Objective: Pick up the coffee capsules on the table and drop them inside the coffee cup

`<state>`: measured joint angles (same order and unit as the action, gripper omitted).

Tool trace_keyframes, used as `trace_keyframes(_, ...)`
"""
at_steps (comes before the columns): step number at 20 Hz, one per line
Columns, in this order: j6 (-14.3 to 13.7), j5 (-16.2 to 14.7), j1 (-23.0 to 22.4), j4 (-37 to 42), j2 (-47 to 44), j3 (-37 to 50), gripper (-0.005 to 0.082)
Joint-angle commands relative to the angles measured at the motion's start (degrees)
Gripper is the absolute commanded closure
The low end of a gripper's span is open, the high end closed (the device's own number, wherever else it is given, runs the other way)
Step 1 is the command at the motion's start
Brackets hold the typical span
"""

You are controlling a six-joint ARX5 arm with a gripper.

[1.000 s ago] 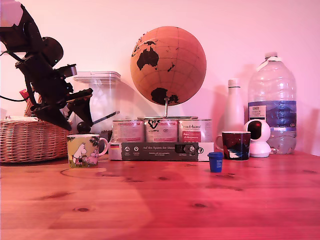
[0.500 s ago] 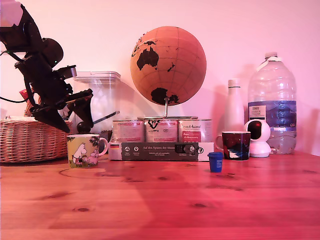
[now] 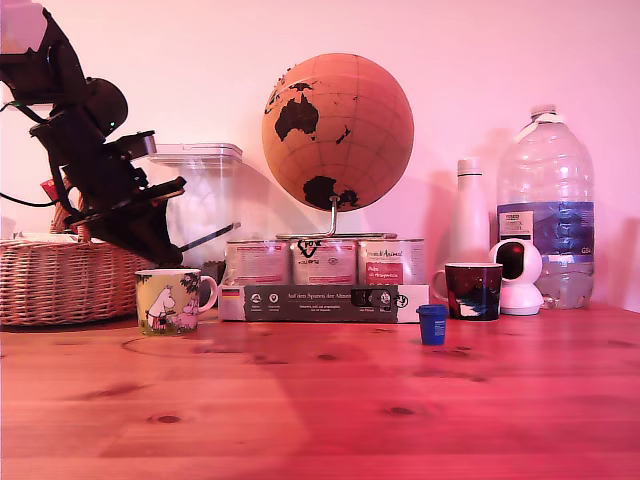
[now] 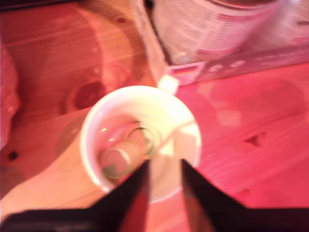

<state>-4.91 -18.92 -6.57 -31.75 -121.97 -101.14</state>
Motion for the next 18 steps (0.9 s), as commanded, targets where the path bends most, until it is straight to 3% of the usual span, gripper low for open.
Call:
trace_keyframes(1, -0.4, -0.5, -0.3, 0.1, 2.5, -0.9, 0.0786)
trace_keyframes(8, -0.6, -3.9, -1.2, -0.3, 7.8, -0.4, 0.0789)
trace_keyframes(18, -1.1, -6.1, -6.9, -0.1, 14.6, 1.8, 0.0789)
